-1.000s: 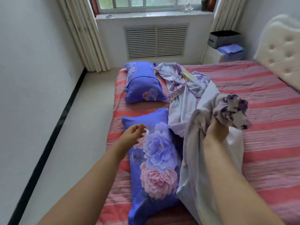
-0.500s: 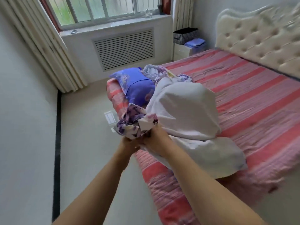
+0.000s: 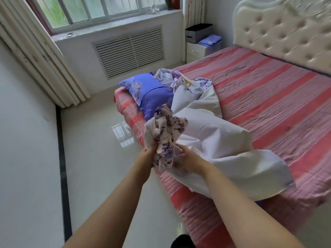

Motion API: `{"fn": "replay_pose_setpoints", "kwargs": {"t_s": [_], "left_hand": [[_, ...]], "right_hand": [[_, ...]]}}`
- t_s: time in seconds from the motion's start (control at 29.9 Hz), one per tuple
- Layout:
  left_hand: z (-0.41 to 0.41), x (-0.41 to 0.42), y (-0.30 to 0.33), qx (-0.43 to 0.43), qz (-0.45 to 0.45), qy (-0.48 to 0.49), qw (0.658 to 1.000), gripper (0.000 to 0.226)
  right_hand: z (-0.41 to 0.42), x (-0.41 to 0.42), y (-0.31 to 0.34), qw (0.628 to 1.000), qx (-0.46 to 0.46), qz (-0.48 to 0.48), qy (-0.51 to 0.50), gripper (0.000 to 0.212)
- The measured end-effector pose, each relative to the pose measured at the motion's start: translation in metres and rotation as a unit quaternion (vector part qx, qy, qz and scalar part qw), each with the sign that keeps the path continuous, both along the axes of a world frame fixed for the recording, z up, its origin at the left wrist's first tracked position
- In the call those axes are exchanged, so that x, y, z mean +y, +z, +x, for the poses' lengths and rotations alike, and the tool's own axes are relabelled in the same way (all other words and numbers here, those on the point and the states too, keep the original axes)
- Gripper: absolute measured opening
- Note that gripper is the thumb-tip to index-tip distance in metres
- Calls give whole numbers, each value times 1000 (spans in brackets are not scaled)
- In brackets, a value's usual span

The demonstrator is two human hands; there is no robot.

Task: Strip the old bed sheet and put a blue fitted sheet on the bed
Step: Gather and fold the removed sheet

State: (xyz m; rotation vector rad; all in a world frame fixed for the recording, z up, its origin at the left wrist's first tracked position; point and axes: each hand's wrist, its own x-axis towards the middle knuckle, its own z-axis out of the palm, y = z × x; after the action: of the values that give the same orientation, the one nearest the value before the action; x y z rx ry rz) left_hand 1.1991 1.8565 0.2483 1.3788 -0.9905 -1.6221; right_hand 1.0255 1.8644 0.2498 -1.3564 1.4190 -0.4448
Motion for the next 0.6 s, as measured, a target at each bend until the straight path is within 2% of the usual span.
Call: {"fn": "replay_pose_setpoints", "kwargs": {"t_s": [0.07,0.1,0.13,0.2,0.27,0.33,0.37,0.43,0.5,0.6], "left_hand": [[-7,-39,3,16,11,20,1000,76],[-11,-58,4,26,21,30,999,67],[-14,-77,4,34,36,39,998,60],[-20,-113,7,62,57,55,995,49],[-25,-144,11,106,68,57,990,59],[-32,-173,14,143,75,30,986,90],[-35,-183,14,152,74,-4,986,93],[-44,-202,14,133,62,-68,987,69],[-57,-220,15,94,53,-73,991,46],[-69,-254,16,36,33,-2,999,46]], "right_hand": [[-4,-28,-4,998,49,40,16,45],[-8,-45,-5,997,77,30,8,32],[-15,-64,-6,993,119,-9,-2,22],[-30,-101,-5,982,164,-87,-45,25],[-43,-134,1,976,152,-137,-80,27],[-53,-161,8,974,124,-162,-103,31],[-56,-172,11,972,111,-167,-120,34],[-62,-191,13,968,77,-167,-171,37],[-71,-206,16,959,46,-150,-235,38],[-93,-227,24,925,3,-145,-351,35]]}}
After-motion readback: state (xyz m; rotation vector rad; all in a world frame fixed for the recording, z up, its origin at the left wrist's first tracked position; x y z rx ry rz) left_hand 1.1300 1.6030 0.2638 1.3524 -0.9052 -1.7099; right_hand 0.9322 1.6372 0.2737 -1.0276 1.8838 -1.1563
